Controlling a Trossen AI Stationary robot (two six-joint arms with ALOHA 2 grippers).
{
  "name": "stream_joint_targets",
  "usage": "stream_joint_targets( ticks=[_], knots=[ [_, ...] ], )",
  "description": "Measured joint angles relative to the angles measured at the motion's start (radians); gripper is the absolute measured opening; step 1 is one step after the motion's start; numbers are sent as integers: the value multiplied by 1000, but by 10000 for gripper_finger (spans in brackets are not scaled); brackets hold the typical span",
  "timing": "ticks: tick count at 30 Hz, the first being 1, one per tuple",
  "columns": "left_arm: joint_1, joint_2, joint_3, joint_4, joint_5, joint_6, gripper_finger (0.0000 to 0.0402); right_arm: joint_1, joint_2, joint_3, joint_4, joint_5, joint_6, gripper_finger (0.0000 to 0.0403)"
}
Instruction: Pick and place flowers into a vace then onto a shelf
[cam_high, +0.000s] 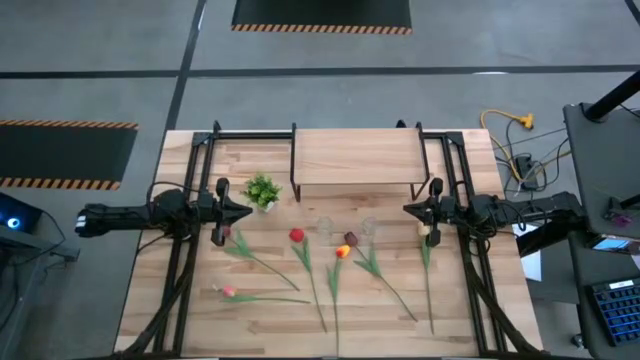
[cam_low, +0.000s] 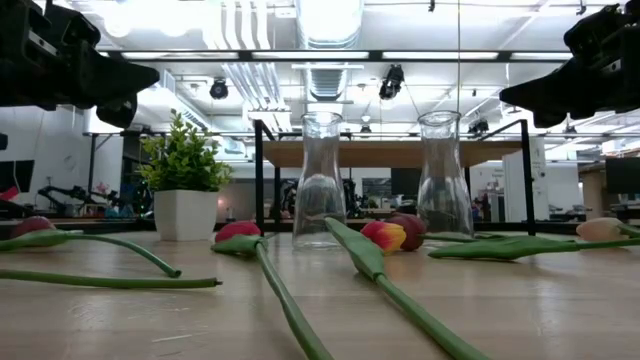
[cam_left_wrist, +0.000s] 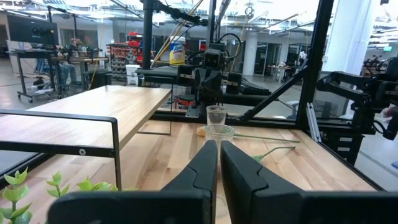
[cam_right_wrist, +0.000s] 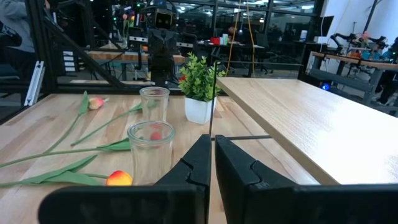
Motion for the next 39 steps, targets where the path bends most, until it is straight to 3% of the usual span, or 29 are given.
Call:
stream_joint_targets(
  ticks=[15,24,30,35,39],
  knots=[
    [0,0,0,0,0,0,3,0,-1,0,48,-5,26,12],
    [0,0,0,0,0,0,3,-2,22,6,302,23,87,18],
    [0,0,0,0,0,0,3,-2,145,122,178,136,207,71],
    [0,0,0,0,0,0,3,-1,328,303,14,58,342,122],
    [0,0,0,0,0,0,3,6,483,435,-196,53,512,140]
  ],
)
